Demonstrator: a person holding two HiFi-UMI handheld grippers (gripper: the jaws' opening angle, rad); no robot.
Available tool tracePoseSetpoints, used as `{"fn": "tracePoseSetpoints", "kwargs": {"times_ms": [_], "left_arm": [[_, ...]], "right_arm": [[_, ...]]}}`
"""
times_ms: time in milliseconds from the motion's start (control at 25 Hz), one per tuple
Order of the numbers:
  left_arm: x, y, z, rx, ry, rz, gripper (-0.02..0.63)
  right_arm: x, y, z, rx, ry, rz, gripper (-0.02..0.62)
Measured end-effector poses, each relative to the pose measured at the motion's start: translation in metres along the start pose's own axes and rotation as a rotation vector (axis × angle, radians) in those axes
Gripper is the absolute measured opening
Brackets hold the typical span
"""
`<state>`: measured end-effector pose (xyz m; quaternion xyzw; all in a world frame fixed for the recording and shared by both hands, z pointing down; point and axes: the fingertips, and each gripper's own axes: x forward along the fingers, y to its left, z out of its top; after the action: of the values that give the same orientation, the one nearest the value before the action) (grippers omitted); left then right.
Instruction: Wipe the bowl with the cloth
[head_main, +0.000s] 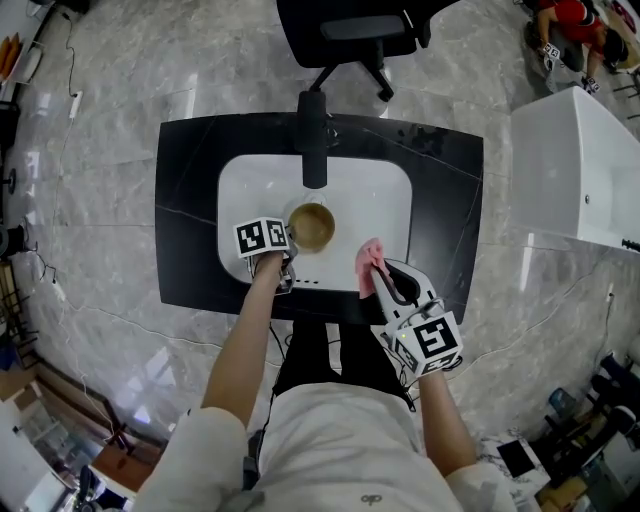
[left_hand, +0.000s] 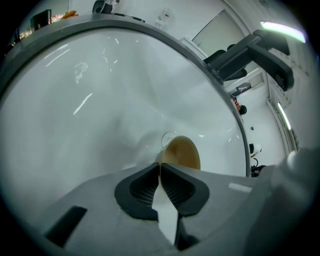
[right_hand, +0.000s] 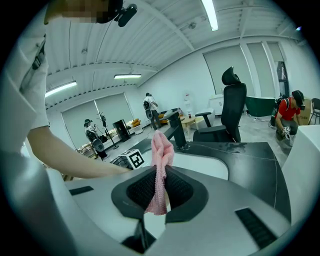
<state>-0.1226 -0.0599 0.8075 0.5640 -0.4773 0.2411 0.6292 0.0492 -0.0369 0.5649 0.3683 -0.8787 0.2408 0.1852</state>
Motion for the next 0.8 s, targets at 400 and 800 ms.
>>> {"fn": "tracePoseSetpoints", "kwargs": {"times_ms": [400,800], "left_arm": [[0.0057,0.0083,-0.0042,-0.019,0.005,0.012,0.042],[0.0067,0.0095,-0.0025,-0.027,-0.006,0.032,0.114]], "right_arm": [[0.0000,0.0029,-0.0042,0.004,0.003,-0.001,0.032],[-0.0021,0.0008,-0.0069,0.009,0.009,-0.008,0.032]]}}
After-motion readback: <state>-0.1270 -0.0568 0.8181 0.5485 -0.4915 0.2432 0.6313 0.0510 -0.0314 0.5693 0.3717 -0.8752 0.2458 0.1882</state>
